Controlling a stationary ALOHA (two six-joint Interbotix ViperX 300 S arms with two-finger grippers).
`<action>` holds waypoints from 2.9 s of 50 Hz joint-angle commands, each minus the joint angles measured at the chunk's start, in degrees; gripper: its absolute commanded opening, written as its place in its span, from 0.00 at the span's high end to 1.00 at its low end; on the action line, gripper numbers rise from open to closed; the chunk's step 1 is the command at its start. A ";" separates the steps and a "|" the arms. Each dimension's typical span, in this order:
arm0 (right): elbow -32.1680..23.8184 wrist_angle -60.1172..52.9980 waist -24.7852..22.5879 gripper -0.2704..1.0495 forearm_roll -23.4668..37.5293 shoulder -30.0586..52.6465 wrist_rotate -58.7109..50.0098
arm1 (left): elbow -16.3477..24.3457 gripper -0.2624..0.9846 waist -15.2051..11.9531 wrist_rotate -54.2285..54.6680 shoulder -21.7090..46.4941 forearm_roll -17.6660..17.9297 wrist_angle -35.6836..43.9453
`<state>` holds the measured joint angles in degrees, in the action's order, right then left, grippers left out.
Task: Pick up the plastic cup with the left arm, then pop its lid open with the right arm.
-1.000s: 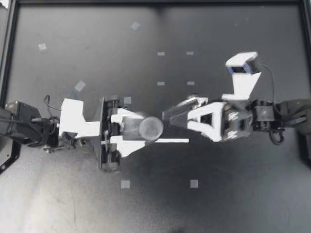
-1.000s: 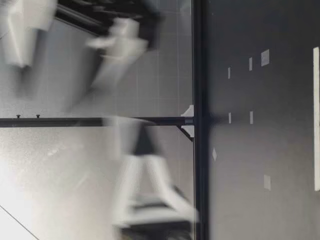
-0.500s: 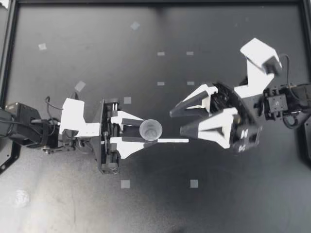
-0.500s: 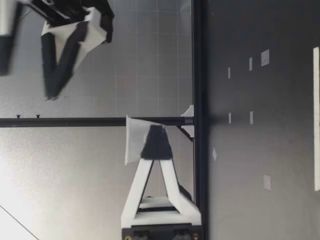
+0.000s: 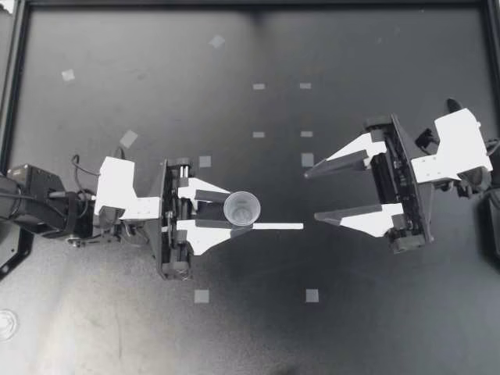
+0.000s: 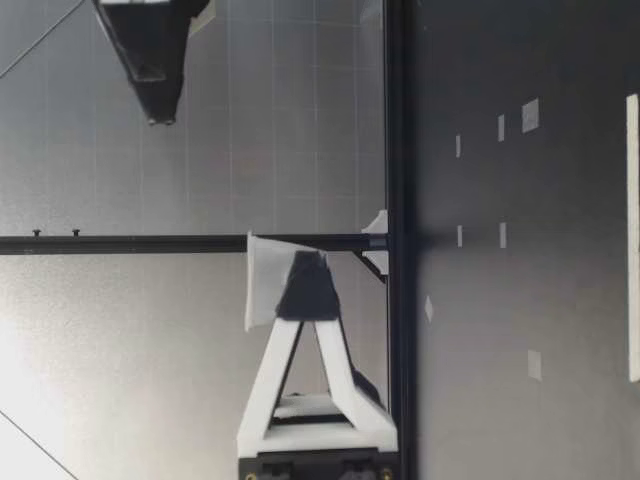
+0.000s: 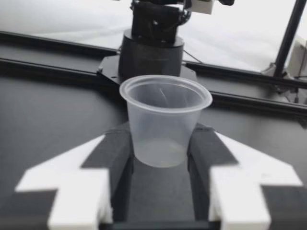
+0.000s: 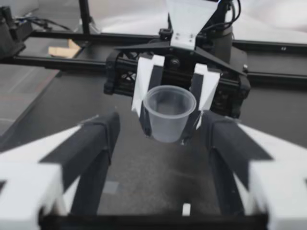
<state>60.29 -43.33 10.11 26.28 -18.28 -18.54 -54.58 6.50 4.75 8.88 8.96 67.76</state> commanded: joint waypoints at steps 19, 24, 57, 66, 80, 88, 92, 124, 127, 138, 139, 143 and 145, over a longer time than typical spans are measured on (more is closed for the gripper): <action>-1.05 -1.23 0.35 0.28 -0.18 1.23 0.00 | 0.35 0.71 0.09 0.00 -1.85 0.00 0.26; -1.05 -1.23 0.35 0.28 -0.18 1.23 0.00 | 0.35 0.71 0.09 -0.18 -1.76 0.00 0.26; -0.70 -1.23 0.35 0.28 -0.18 1.41 -0.09 | 0.35 0.71 0.09 -0.18 -1.76 -0.09 0.26; -0.62 -1.23 0.35 0.28 -0.18 1.41 -0.09 | 0.35 0.71 0.09 -0.26 -1.76 -0.18 0.26; -0.62 -1.14 0.35 0.28 -0.18 1.32 -0.09 | 0.35 0.71 0.09 -0.26 -1.85 -0.26 0.26; -0.62 -1.14 0.35 0.28 -0.18 1.49 -0.09 | 0.35 0.71 0.09 -0.26 -1.76 -0.18 0.26; -0.62 -1.23 0.35 0.28 -0.18 1.49 -0.09 | 0.35 0.71 0.09 -0.26 -1.76 -0.26 0.26; -0.62 -1.23 0.35 0.28 -0.18 1.67 -0.09 | 0.35 0.71 0.09 -0.35 -1.85 -0.26 0.26; -0.62 -1.23 0.44 0.28 -0.18 1.67 -0.09 | 0.35 0.71 0.09 -0.35 -1.85 -0.26 0.26; -0.62 -1.23 0.35 0.28 -0.26 1.67 -0.09 | 0.35 0.71 0.09 -0.53 -1.85 -0.26 0.26; -0.62 -1.14 0.35 0.28 -0.26 1.76 -0.09 | 0.35 0.71 0.09 -0.53 -1.85 -0.26 0.26; -0.62 -1.23 0.35 0.28 -0.26 1.67 -0.09 | 0.35 0.71 0.09 -0.62 -1.85 -0.26 0.26; -0.62 -1.14 0.35 0.28 -0.18 1.67 -0.09 | 0.35 0.71 0.09 -0.70 -1.85 -0.26 0.26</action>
<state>60.29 -43.95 10.20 26.28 -16.26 -18.54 -54.58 6.50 4.22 8.88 8.88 67.76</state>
